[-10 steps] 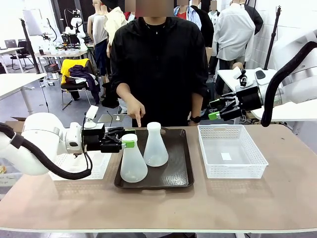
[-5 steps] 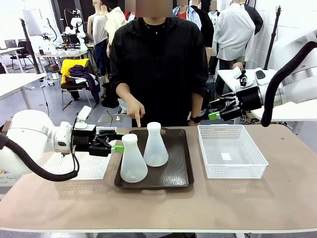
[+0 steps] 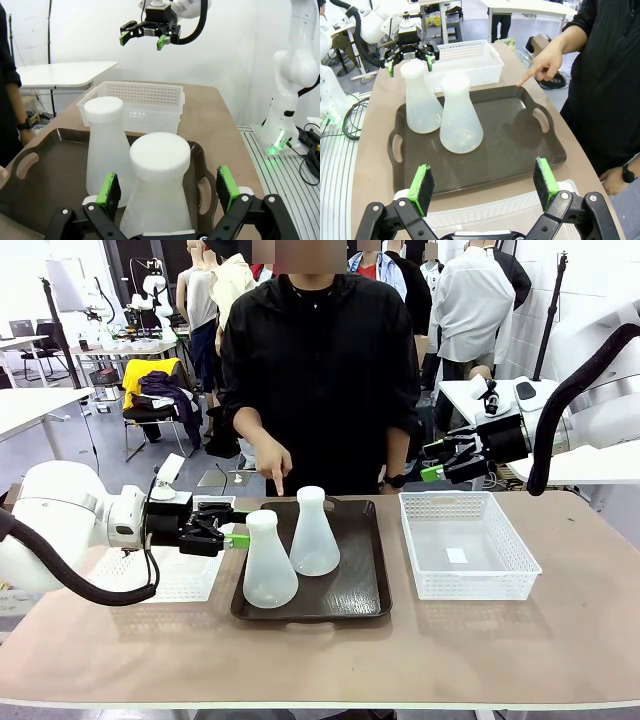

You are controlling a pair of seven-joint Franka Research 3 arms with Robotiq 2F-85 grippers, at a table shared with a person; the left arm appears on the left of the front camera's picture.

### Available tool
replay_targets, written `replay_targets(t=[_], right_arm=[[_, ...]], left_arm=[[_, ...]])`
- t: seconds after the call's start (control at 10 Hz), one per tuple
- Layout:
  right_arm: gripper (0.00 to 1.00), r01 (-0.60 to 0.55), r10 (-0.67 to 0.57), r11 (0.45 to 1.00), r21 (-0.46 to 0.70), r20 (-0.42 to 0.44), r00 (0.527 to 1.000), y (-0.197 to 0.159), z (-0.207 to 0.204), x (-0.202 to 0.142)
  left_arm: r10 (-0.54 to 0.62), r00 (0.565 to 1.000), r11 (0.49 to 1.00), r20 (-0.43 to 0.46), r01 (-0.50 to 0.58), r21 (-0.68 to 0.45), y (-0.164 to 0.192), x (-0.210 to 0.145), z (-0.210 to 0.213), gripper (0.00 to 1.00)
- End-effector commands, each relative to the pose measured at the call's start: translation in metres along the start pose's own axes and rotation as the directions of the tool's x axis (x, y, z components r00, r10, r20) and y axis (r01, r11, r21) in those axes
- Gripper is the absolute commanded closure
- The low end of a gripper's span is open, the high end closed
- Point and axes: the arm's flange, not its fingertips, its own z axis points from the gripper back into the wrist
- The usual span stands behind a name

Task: Prepare the laboratory tools.
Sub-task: Place the picked Big flask upright in the Handle tray as directed by the person.

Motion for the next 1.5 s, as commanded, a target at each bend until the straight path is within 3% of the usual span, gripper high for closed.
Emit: replay_targets(t=[0.0,1.4], right_arm=[[0.00,-0.001,0.001,1.000,0.003,-0.004,1.000,0.0008,0.0000,-0.0003],[0.00,-0.001,0.001,1.000,0.003,-0.004,1.000,0.0008,0.0000,-0.0003]], left_arm=[[-0.009,1.000,1.000,0.003,0.009,0.001,0.0007,0.0010,0.0009,0.00],[-0.009,1.000,1.000,0.003,0.009,0.001,0.0007,0.0010,0.0009,0.00]])
